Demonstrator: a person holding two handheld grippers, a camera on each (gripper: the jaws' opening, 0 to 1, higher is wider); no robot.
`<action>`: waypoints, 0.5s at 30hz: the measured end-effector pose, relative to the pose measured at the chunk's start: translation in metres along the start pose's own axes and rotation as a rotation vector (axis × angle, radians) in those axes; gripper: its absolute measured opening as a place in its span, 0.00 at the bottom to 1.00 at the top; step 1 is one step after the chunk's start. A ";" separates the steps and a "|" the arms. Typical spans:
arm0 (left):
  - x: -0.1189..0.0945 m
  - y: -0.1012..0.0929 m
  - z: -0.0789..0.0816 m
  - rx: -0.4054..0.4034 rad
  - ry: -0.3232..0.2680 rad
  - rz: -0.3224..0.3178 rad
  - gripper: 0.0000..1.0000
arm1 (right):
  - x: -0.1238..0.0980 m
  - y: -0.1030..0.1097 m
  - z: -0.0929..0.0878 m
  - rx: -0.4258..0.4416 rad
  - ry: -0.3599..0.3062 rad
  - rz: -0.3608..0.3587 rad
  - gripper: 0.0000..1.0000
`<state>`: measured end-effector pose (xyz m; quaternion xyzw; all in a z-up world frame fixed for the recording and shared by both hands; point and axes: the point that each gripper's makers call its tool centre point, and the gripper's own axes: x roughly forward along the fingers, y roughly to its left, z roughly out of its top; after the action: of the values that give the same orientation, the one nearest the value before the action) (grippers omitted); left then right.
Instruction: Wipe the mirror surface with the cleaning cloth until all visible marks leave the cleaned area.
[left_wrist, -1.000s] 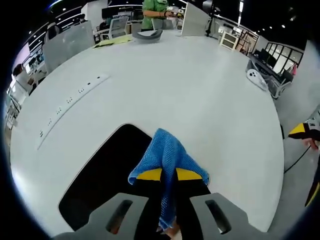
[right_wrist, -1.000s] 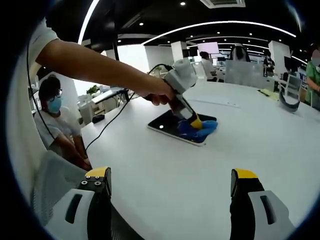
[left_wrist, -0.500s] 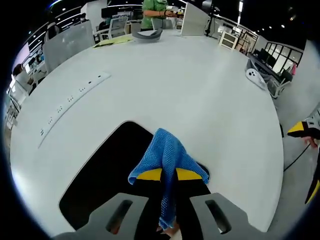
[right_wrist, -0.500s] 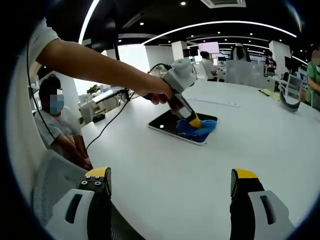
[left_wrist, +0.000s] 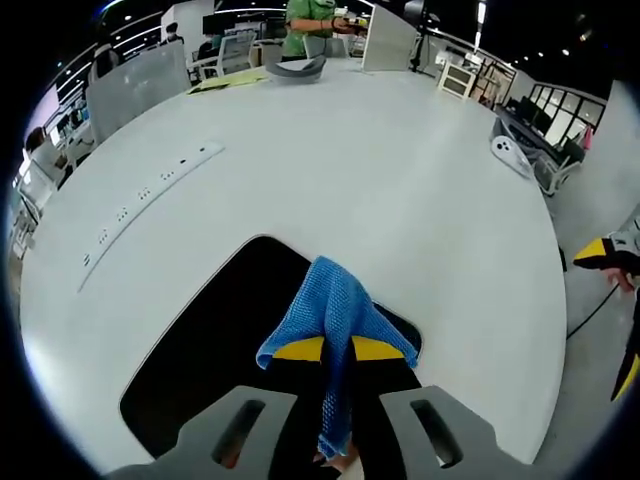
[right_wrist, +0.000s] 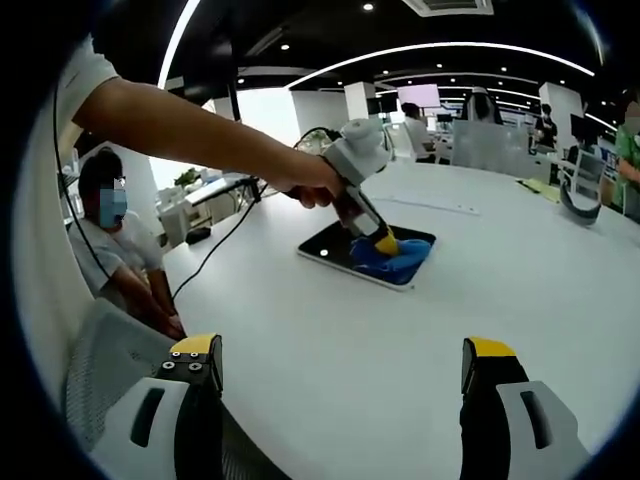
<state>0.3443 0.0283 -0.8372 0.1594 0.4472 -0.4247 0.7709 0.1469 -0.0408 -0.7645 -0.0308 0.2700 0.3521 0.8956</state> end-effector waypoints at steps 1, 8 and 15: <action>0.000 0.000 0.000 0.002 0.000 0.000 0.06 | 0.000 0.000 0.000 0.001 0.000 0.001 1.00; -0.002 0.004 -0.003 0.006 0.005 0.000 0.06 | 0.001 0.000 0.001 -0.002 0.003 0.001 1.00; -0.006 0.008 -0.007 0.006 0.007 0.004 0.06 | 0.003 0.004 0.001 -0.003 0.005 0.007 1.00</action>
<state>0.3451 0.0403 -0.8376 0.1641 0.4485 -0.4238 0.7696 0.1465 -0.0358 -0.7648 -0.0321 0.2717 0.3555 0.8938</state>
